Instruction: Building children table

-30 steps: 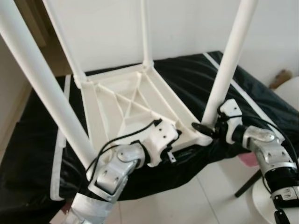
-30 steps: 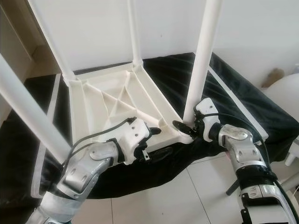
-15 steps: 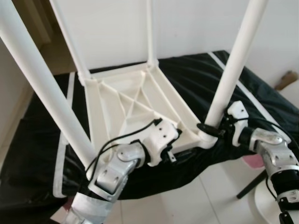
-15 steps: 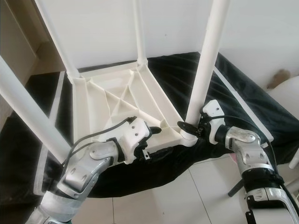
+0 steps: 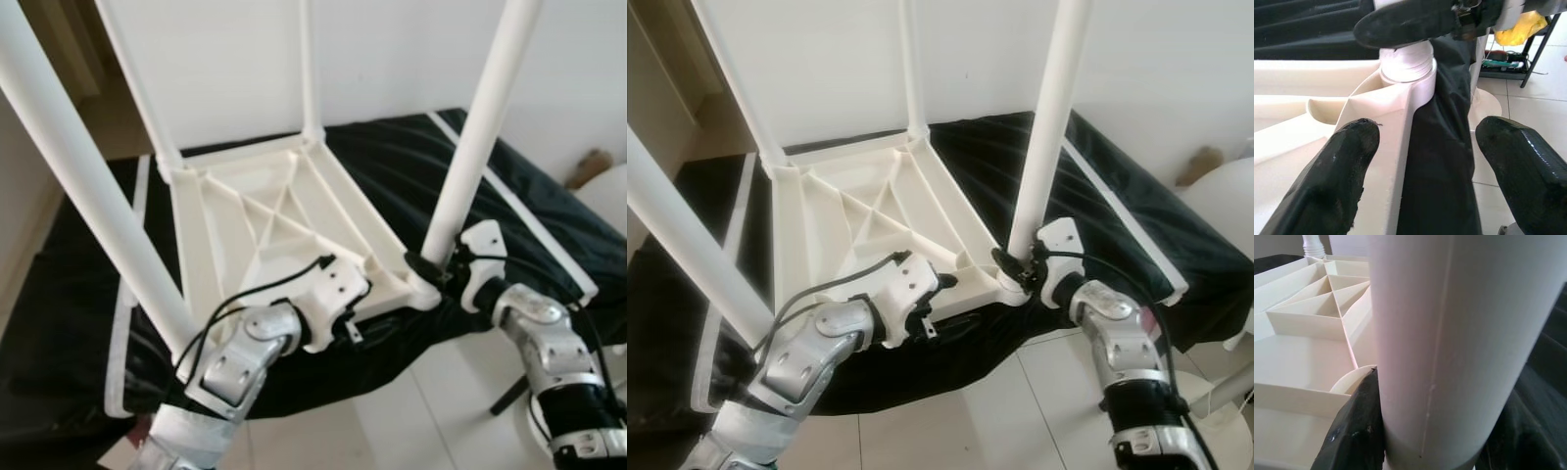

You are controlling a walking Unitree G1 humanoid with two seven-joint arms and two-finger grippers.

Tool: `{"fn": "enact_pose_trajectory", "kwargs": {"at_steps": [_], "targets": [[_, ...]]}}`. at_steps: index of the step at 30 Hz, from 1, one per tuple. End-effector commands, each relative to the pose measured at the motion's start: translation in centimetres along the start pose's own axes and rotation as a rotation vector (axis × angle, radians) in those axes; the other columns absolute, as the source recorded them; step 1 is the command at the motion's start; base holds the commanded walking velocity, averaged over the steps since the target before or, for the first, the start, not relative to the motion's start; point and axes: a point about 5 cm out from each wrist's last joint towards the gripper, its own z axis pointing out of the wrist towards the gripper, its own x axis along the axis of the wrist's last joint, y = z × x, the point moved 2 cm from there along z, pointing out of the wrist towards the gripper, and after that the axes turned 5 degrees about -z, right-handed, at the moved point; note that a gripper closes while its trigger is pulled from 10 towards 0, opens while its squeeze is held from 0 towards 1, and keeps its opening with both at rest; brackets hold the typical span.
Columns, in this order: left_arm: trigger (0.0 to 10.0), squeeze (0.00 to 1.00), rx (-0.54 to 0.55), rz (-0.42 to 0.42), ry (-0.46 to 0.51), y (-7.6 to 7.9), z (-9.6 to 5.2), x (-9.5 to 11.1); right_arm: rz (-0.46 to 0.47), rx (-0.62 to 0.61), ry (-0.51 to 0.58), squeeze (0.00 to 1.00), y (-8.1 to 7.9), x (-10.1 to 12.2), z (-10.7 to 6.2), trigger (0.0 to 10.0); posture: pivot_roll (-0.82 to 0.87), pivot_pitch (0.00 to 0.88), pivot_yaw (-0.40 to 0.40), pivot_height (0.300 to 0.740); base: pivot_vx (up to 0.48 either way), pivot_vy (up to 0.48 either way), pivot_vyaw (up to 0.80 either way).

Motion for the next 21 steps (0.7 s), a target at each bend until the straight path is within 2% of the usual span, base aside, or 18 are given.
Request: {"fn": "enact_pose_trajectory", "kwargs": {"at_steps": [1, 4, 5, 8, 13, 15, 16, 17, 19, 21], "targets": [[10.0, 0.00, 0.124, -0.005, -0.011, -1.2, -0.1, -0.1, 0.014, -0.011, -0.101, 0.00, -0.7, -2.1, -0.3, 10.0, -0.07, 0.000, 0.052, 0.740, 0.000, 0.000, 0.00], [10.0, 0.00, 0.124, 0.000, 0.042, -1.1, -0.2, 0.7, 0.065, -0.136, -0.150, 0.00, -1.5, -2.8, -0.1, 10.0, -0.07, 0.000, 0.052, 0.740, 0.000, 0.000, 0.00], [10.0, 0.00, 0.124, 0.000, 0.042, -1.1, -0.2, 0.7, 0.065, -0.136, -0.150, 0.00, -1.5, -2.8, -0.1, 10.0, -0.07, 0.000, 0.052, 0.740, 0.000, 0.000, 0.00], [10.0, 0.00, 0.122, -0.004, 0.074, -1.0, -0.2, 1.3, 0.108, -0.289, -0.193, 0.00, -2.4, -3.4, 0.0, 10.0, -0.07, 0.000, 0.052, 0.740, 0.000, 0.000, 0.00], [10.0, 0.00, 0.129, -0.007, 0.073, -1.2, -0.3, 1.2, 0.131, -0.388, -0.219, 0.00, -2.7, -3.7, 0.0, 10.0, -0.07, 0.000, 0.054, 0.740, 0.000, 0.000, 0.00], [10.0, 0.00, 0.136, -0.010, 0.076, -1.3, -0.3, 1.3, 0.257, -0.640, -0.248, 0.00, -3.5, -4.2, -0.1, 10.0, -0.07, 0.000, 0.055, 0.740, 0.000, 0.000, 0.00], [10.0, 0.00, 0.136, -0.010, 0.076, -1.3, -0.3, 1.3, 0.257, -0.640, -0.248, 0.00, -3.5, -4.2, -0.1, 10.0, -0.07, 0.000, 0.055, 0.740, 0.000, 0.000, 0.00], [10.0, 0.00, 0.137, -0.011, 0.076, -1.3, -0.3, 1.3, 0.323, -0.673, -0.243, 0.00, -4.7, -4.0, 0.5, 10.0, -0.06, 0.000, 0.057, 0.740, 0.000, 0.000, 0.00], [10.0, 0.00, 0.136, -0.011, 0.077, -1.2, -0.3, 1.3, 0.356, -0.629, -0.191, 0.00, -6.4, -2.9, 1.5, 10.0, -0.06, 0.000, 0.057, 0.740, 0.000, 0.000, 0.00], [10.0, 0.00, 0.135, -0.012, 0.078, -1.2, -0.3, 1.3, 0.350, -0.602, -0.159, 0.00, -6.6, -2.3, 1.8, 10.0, -0.06, 0.000, 0.054, 0.740, 0.000, 0.000, 0.00]]}}
